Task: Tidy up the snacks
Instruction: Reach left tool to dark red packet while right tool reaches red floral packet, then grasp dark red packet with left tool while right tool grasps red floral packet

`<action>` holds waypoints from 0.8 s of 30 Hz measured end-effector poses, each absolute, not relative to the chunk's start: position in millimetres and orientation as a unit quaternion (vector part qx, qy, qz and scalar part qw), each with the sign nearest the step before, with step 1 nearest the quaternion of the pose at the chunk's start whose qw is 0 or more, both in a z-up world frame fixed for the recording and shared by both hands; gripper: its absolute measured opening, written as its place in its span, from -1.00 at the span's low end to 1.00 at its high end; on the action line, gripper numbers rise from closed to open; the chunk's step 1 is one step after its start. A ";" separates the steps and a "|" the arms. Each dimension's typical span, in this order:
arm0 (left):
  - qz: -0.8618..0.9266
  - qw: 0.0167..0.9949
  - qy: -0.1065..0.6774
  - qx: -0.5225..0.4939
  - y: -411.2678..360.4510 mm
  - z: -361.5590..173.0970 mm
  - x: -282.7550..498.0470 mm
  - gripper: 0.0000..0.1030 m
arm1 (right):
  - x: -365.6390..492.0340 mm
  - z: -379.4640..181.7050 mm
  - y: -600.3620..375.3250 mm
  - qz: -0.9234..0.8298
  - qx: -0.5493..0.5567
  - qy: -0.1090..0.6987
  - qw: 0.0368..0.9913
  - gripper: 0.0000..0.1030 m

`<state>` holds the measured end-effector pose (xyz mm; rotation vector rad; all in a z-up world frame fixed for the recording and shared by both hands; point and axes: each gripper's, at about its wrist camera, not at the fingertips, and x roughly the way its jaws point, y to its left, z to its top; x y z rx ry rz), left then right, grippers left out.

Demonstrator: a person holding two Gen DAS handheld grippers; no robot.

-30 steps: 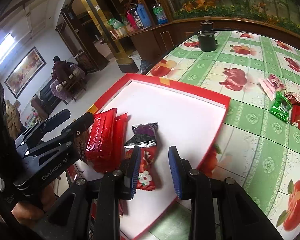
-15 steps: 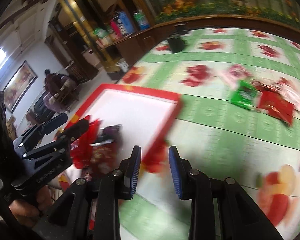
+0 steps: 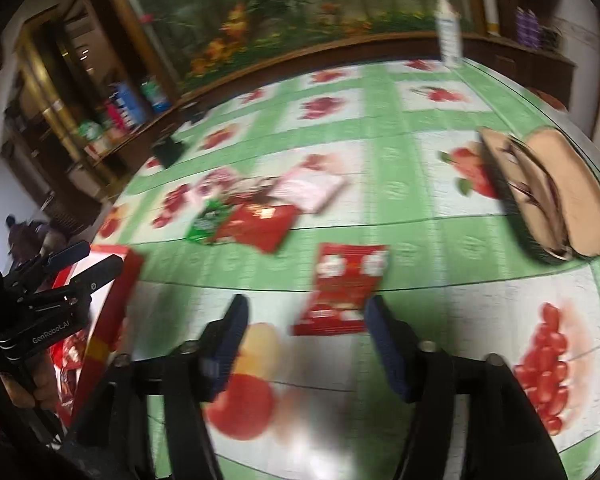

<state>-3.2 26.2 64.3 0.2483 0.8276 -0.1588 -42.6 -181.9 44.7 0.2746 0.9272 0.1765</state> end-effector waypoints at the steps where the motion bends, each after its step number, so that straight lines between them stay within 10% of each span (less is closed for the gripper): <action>1: -0.084 0.902 0.405 0.121 16.7 62.9 2.2 0.43 | -40.8 43.0 -186.5 0.080 0.134 0.448 0.880 0.47; 20: -0.135 0.860 0.483 0.099 -62.9 17.7 73.8 0.43 | -15.1 17.4 -158.6 0.078 0.031 0.467 0.880 0.39; 24: -0.147 0.855 0.488 0.094 -72.0 8.8 76.8 0.44 | -19.0 16.6 -153.5 0.055 -0.013 0.460 0.886 -0.12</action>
